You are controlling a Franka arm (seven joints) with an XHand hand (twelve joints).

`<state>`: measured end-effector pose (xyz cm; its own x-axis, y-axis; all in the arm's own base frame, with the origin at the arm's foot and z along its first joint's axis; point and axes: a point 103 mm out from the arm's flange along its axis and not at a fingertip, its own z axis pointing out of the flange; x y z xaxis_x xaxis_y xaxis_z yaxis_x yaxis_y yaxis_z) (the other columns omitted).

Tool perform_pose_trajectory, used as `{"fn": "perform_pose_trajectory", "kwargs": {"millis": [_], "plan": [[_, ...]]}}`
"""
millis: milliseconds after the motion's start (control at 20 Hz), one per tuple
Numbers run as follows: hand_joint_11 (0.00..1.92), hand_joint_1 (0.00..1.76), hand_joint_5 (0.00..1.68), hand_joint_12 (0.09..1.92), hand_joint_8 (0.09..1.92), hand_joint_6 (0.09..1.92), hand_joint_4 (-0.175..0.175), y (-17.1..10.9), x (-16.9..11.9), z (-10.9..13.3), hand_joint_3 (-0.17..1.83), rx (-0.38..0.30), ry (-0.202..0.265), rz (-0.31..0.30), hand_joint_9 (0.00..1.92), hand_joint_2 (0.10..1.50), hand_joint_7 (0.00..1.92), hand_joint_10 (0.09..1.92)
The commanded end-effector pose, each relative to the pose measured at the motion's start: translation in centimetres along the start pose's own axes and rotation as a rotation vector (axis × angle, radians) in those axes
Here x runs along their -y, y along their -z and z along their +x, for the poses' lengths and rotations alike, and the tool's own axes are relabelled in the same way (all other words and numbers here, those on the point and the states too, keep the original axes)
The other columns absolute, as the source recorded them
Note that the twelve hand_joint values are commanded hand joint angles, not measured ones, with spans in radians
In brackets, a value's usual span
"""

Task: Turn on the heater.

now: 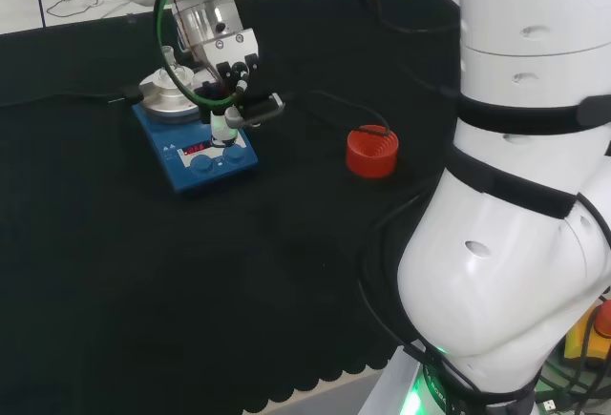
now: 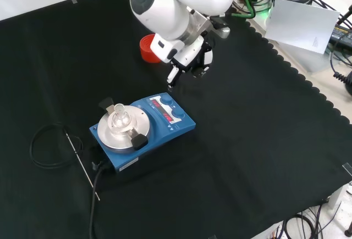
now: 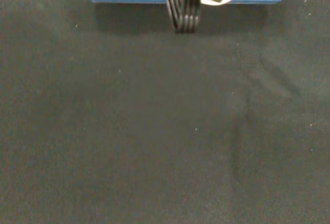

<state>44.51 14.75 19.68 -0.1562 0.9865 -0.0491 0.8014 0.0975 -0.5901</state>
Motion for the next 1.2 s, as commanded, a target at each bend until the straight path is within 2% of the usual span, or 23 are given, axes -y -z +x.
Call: {"fn": "perform_pose_trajectory", "kwargs": {"millis": [50,450,550,1200], "plan": [[1.26,1.42,0.21,1.3,1.52,0.72,-0.099,-0.9,-0.9,1.2,0.97,0.022,0.051,0.075,1.68,0.7,1.58,1.48],[1.26,1.43,0.2,1.32,1.53,0.6,-0.086,-1.7,-1.4,0.9,1.04,0.019,0.045,0.091,1.69,0.68,1.59,1.49],[1.26,1.43,0.21,1.32,1.53,0.58,-0.085,-1.6,-1.4,1.5,1.04,0.031,0.035,0.094,1.69,0.67,1.59,1.49],[1.26,1.43,0.22,1.33,1.53,0.53,-0.083,-2.6,-2.0,1.4,1.05,0.031,0.035,0.111,1.69,0.67,1.6,1.49]]}}
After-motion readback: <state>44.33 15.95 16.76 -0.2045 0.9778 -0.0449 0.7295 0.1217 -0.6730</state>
